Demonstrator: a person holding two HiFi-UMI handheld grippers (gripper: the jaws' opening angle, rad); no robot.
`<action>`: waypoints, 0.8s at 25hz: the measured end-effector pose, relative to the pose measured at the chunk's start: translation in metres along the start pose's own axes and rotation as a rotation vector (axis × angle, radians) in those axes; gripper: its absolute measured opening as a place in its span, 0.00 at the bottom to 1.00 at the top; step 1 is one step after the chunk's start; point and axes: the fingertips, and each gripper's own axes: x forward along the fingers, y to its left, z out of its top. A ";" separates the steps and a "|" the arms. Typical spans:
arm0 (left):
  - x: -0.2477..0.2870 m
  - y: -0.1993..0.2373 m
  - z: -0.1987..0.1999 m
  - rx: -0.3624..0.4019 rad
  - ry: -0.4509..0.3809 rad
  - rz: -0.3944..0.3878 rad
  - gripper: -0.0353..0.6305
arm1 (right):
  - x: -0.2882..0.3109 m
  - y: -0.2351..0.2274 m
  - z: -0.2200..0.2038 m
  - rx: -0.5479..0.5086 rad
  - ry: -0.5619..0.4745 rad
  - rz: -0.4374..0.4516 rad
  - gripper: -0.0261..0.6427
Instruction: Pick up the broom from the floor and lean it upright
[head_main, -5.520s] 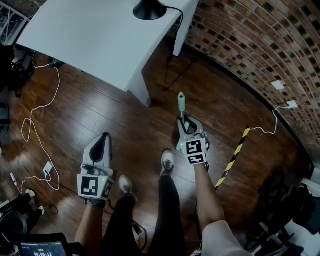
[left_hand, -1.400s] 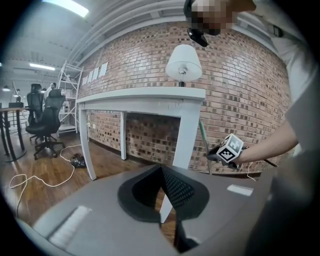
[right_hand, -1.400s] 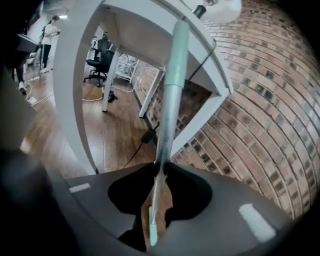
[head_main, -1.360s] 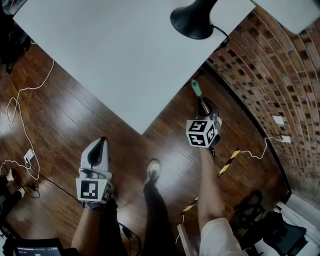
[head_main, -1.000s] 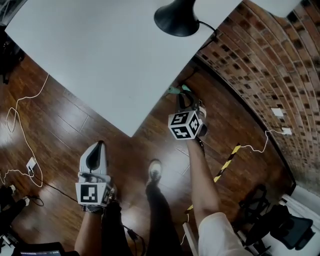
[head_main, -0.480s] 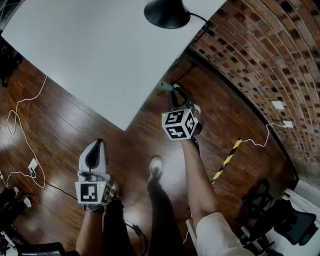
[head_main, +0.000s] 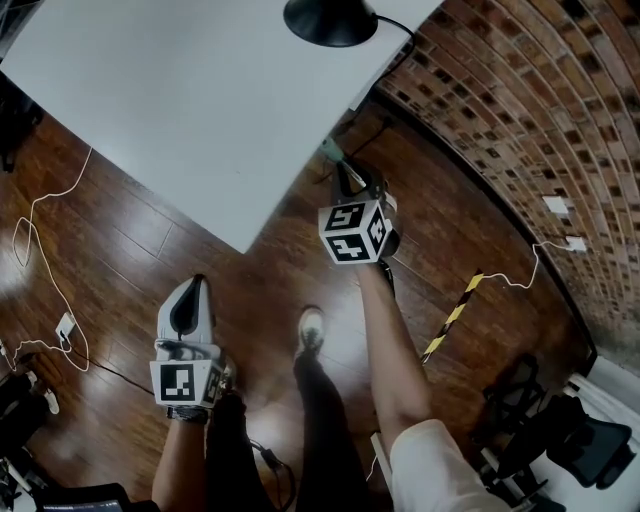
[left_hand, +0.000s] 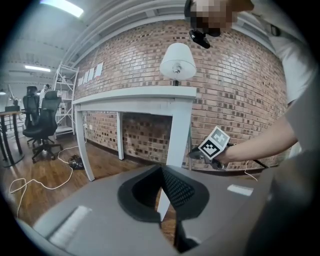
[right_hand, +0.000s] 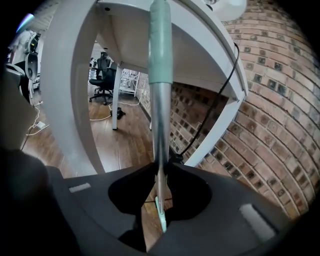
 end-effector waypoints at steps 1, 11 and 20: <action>0.000 0.000 0.000 -0.002 0.000 0.001 0.06 | -0.001 0.000 0.000 -0.010 -0.013 -0.007 0.18; 0.000 0.003 -0.003 0.014 0.021 -0.010 0.06 | -0.009 0.019 0.016 -0.156 -0.141 0.021 0.24; -0.003 0.006 -0.003 -0.010 -0.012 -0.007 0.06 | -0.018 0.041 0.012 -0.070 -0.069 0.139 0.19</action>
